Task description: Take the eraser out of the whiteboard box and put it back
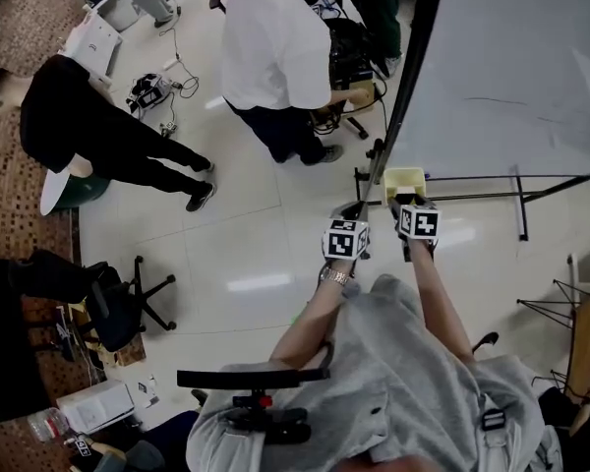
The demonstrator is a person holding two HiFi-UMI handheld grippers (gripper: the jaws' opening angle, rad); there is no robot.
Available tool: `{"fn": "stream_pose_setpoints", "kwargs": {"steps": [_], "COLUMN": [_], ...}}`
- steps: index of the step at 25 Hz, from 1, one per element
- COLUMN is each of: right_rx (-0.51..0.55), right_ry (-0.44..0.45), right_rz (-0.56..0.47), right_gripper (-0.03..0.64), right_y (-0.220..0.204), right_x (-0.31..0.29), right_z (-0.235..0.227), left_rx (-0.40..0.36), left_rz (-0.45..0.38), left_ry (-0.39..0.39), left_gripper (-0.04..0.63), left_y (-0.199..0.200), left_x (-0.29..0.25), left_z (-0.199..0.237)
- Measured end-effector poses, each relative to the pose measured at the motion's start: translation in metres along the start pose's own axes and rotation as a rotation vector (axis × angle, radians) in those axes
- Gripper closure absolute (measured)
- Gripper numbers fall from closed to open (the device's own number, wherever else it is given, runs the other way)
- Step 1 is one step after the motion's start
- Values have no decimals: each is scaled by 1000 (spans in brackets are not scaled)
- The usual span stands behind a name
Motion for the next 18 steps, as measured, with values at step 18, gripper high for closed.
{"fn": "stream_pose_setpoints", "kwargs": {"steps": [18], "right_rx": [-18], "right_ry": [196], "right_rz": [-1], "right_gripper": [328], "right_y": [53], "right_x": [29], "right_z": [18], "left_rx": [30], "left_rz": [10], "left_ry": [35], "left_gripper": [591], "left_y": [24], "left_x": [-36], "left_z": [-2]}}
Point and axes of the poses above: the fingertips, and each gripper's own axes: x backward along the fingers, z to its left, y out of its top, the point moved 1 cm from there along x, backward along the fingers, and after that the axes turned 13 degrees about y, right-handed, at the moved point
